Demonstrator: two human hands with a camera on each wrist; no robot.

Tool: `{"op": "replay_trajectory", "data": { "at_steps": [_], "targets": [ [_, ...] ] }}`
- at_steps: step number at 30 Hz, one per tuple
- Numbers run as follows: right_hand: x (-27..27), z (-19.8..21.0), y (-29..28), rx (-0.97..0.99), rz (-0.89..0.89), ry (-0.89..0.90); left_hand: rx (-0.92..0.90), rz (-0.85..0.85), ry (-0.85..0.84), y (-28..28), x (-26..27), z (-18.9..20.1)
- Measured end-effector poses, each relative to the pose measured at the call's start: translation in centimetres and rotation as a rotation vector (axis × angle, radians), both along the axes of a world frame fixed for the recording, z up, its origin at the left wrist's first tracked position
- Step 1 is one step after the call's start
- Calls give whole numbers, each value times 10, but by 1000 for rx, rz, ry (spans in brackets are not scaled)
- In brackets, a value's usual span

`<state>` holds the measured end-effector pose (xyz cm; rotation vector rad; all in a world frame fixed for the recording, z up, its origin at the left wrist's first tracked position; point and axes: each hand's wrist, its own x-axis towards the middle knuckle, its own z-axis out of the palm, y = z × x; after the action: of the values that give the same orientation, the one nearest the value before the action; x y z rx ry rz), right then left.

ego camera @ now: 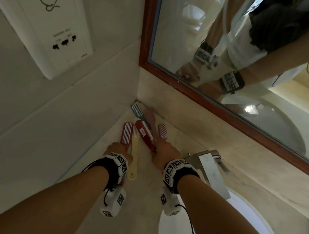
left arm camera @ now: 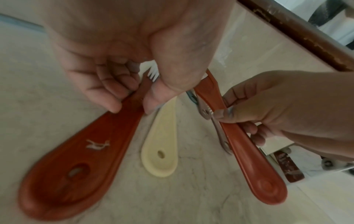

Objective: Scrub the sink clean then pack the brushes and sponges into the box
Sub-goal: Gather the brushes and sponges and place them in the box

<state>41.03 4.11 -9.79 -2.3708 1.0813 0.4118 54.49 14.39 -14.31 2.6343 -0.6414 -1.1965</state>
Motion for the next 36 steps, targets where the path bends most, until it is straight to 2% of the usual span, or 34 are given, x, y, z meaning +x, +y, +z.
{"op": "replay_trajectory", "data": {
  "at_steps": [3,10,16,23,26,30,36],
  "targets": [
    [-3,0,2,32,-3,34,-7,6,-7,5,0,1],
    [-2,3,9,36,10,128,-221,78,-74,25,5,15],
    [8,46,9,-46,29,62,-335,114,-145,41,11,68],
    [20,136,23,-153,-51,-205,-589,103,-233,42,23,159],
    [16,194,30,-223,-82,-278,-725,65,-259,38,23,213],
    [3,276,40,-419,-127,-336,-866,-44,-319,35,18,291],
    [-45,386,70,-667,-216,-399,-1011,-198,-361,38,-6,388]
  ]
}}
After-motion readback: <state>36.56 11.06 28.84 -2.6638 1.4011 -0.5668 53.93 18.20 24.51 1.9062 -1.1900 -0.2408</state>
